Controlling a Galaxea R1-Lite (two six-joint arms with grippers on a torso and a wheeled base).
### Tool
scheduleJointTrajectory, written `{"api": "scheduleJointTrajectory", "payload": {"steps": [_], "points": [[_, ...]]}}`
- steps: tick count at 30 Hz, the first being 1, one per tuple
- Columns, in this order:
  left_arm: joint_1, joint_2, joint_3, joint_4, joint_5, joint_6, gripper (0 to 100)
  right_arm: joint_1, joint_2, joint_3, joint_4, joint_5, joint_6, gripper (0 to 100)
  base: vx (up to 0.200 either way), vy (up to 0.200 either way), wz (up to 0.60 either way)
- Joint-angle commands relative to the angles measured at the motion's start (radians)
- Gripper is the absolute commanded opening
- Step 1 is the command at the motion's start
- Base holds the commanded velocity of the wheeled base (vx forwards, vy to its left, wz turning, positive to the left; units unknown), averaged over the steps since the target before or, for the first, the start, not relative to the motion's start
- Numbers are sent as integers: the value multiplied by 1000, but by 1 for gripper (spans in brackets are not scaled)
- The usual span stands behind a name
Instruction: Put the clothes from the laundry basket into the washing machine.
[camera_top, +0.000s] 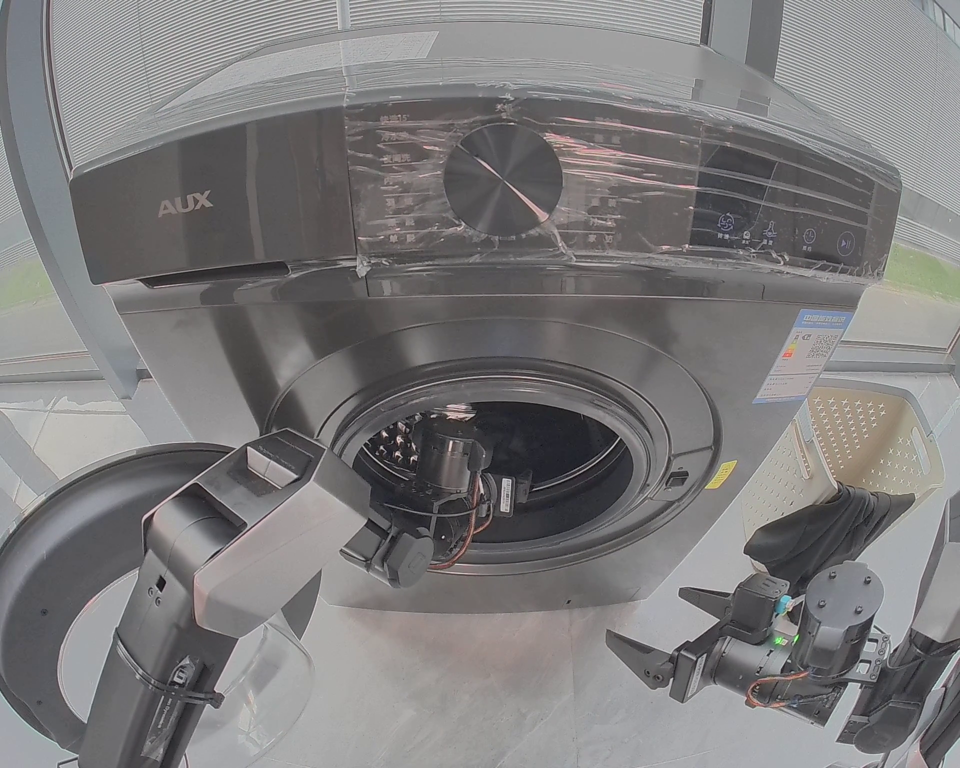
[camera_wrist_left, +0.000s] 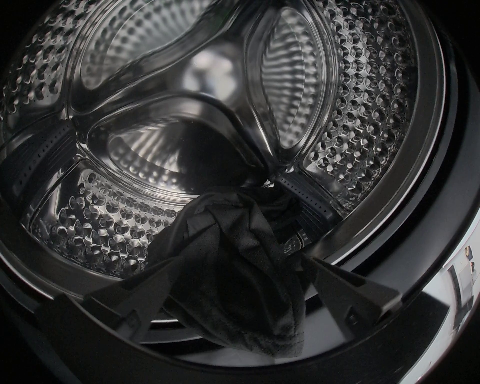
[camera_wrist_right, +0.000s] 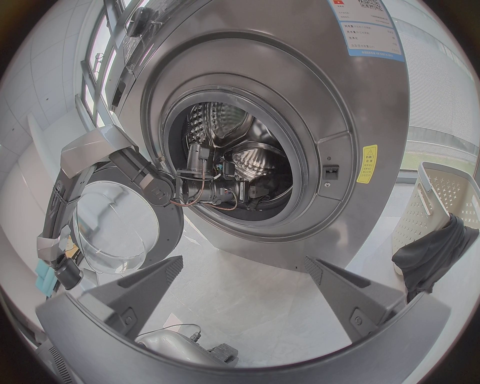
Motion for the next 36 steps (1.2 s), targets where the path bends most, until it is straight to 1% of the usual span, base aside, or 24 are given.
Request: {"api": "scheduleJointTrajectory", "payload": {"steps": [1, 6, 11, 15, 18, 20, 23, 25, 26, 28, 35, 36], "points": [[-1, 20, 2, -5, 6, 1, 0, 0, 0, 0, 0, 0, -1, 100, 0, 0, 0], [-1, 22, -6, 0, 3, 6, 0, 0, 0, 0, 0, 0, -1, 100, 0, 0, 0], [-1, 25, -18, -7, 1, 4, 0, 0, 0, 0, 0, -1, -1, 100, 0, 0, 0], [1, 40, -105, -22, 9, -9, 0, 0, 0, 0, 0, -1, 0, 100, 0, 0, 0], [8, 77, -213, -40, 21, -20, 0, 0, 0, 0, 0, -1, 0, 100, 0, 0, 0], [15, 98, -270, -42, 38, -25, 0, 0, 0, 0, 0, 0, 0, 100, 0, 0, 0], [28, 129, -329, -43, 42, -26, 0, -1, 0, 0, 0, 0, 2, 100, 0, 0, 0], [28, 131, -334, -42, 44, -26, 0, -1, 0, 2, 0, 0, 2, 100, 0, 0, 0], [31, 148, -356, -36, 44, -37, 0, -3, 2, 8, 0, 0, 2, 100, 0, 0, 0], [31, 148, -363, -33, 44, -43, 0, -1, 2, 11, 0, 0, 2, 100, 0, 0, 0], [31, 149, -342, -34, 44, -42, 0, -1, 11, 11, 0, 0, 0, 100, 0, 0, 0], [30, 149, -340, -36, 42, -42, 100, -1, 11, 11, 0, 0, 0, 100, 0, 0, 0]]}}
